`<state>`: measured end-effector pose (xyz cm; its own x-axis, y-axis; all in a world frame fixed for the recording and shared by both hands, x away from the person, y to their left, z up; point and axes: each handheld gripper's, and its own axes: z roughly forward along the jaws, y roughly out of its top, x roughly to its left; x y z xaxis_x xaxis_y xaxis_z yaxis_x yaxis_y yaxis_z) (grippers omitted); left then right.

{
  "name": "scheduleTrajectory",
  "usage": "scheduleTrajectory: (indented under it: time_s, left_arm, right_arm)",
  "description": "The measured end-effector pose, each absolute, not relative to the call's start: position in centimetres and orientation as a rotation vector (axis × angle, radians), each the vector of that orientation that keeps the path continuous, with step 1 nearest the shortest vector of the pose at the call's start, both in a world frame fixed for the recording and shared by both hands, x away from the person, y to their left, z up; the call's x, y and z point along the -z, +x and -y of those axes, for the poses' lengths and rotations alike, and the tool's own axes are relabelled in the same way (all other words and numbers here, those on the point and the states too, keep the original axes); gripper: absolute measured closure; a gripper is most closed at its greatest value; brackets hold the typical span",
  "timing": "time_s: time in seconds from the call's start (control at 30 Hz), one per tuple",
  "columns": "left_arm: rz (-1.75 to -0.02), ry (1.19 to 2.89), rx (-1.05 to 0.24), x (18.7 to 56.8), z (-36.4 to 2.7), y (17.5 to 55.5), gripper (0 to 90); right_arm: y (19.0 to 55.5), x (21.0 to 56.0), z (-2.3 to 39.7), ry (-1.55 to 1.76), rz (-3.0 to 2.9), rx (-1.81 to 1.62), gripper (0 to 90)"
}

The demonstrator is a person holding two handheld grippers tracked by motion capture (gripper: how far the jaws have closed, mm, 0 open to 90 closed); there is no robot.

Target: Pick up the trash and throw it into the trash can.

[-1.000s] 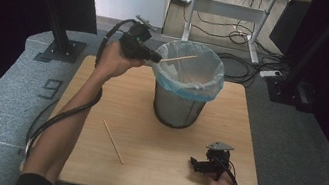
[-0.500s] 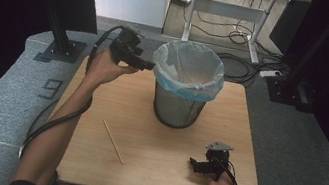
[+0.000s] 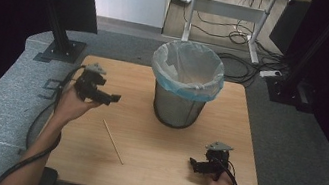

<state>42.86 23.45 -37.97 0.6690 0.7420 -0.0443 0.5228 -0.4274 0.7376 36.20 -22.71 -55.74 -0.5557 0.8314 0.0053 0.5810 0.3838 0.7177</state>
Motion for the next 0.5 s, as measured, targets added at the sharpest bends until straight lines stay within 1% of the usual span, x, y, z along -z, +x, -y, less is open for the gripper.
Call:
scheduleTrajectory:
  time_s: [0.03, 0.07, 0.1, 0.13, 0.17, 0.2, 0.23, 0.27, 0.3, 0.33, 0.5]
  left_arm:
    - [-0.986, 2.121, -0.367, 39.8, -23.8, 41.9, 3.4]
    - [-0.986, 2.121, -0.367, 39.8, -23.8, 41.9, 2.2]
    - [-1.008, 2.104, -0.350, 41.7, -23.8, 41.0, 1.4]
    - [-1.008, 2.104, -0.350, 41.7, -23.8, 41.0, 1.0]
    - [-1.031, 2.106, -0.345, 43.5, -23.7, 40.2, 0.2]
    - [-1.031, 2.106, -0.345, 43.5, -23.7, 40.2, 0.0]
    - [-1.044, 2.117, -0.348, 45.4, -23.3, 39.4, 0.0]
    - [-1.044, 2.117, -0.348, 45.4, -23.3, 39.4, 0.0]
    - [-1.057, 2.131, -0.351, 47.1, -22.9, 38.8, 0.0]
    - [-1.057, 2.131, -0.351, 47.1, -22.9, 38.8, 0.0]
    - [-1.103, 2.149, -0.351, 50.4, -22.1, 37.3, 0.0]
  right_arm:
    - [36.2, 55.8, 22.7, 1.229, -2.290, -0.975, 0.0]
    - [36.2, 55.8, 22.7, 1.229, -2.290, -0.975, 0.0]
    - [36.2, 55.8, 22.7, 1.228, -2.289, -0.975, 0.0]
    - [36.2, 55.8, 22.7, 1.228, -2.289, -0.975, 0.0]
    - [36.2, 55.8, 22.7, 1.227, -2.290, -0.975, 0.0]
    - [36.2, 55.8, 22.7, 1.227, -2.289, -0.975, 0.0]
    - [36.2, 55.8, 22.7, 1.227, -2.289, -0.975, 0.0]
    - [36.2, 55.8, 22.7, 1.230, -2.289, -0.977, 0.0]
    - [36.2, 55.8, 22.7, 1.229, -2.289, -0.977, 0.0]
    - [36.2, 55.8, 22.7, 1.229, -2.289, -0.977, 0.0]
    - [36.2, 55.8, 22.7, 1.228, -2.289, -0.977, 0.0]
